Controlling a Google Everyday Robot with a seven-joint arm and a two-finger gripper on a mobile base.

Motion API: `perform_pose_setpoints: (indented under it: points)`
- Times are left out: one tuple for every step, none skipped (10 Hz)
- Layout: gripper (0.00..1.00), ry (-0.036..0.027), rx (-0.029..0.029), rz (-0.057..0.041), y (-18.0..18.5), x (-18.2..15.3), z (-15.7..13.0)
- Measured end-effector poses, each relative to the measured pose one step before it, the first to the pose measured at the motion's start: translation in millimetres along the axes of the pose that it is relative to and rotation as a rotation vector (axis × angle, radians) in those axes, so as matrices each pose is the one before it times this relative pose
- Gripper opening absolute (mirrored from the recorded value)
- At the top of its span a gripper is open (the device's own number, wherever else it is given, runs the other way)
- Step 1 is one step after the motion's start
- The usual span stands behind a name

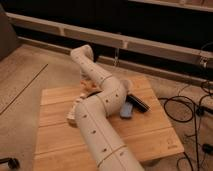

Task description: Place the pepper on the white sponge

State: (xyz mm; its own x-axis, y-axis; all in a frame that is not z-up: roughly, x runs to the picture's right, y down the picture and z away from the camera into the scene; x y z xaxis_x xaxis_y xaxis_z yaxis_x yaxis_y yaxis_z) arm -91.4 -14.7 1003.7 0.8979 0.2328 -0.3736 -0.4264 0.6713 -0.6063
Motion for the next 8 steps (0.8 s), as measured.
perform_pose_setpoints:
  points:
    - [0.0,0.00134,-0.02362,0.00814,7.45,-0.53,-0.33]
    - [0.0,0.00466,-0.0096,0.00823,3.76,1.05,-1.85]
    - [0.0,0.00966,-0.00019,0.01656,1.67,3.62,-3.3]
    - [0.0,0.01221,0.0131,0.02709,-1.08,7.6,-7.6]
    - [0.0,0.01066,0.01593,0.01909,-1.34,7.14,-7.17]
    - [0.0,0.01443,0.02931,0.02269,-1.7,11.71,-11.74]
    - [0.0,0.01435,0.03839,0.01842,0.52,15.25,-13.19]
    - [0.0,0.0018,0.02953,0.00903,5.18,11.77,-11.36]
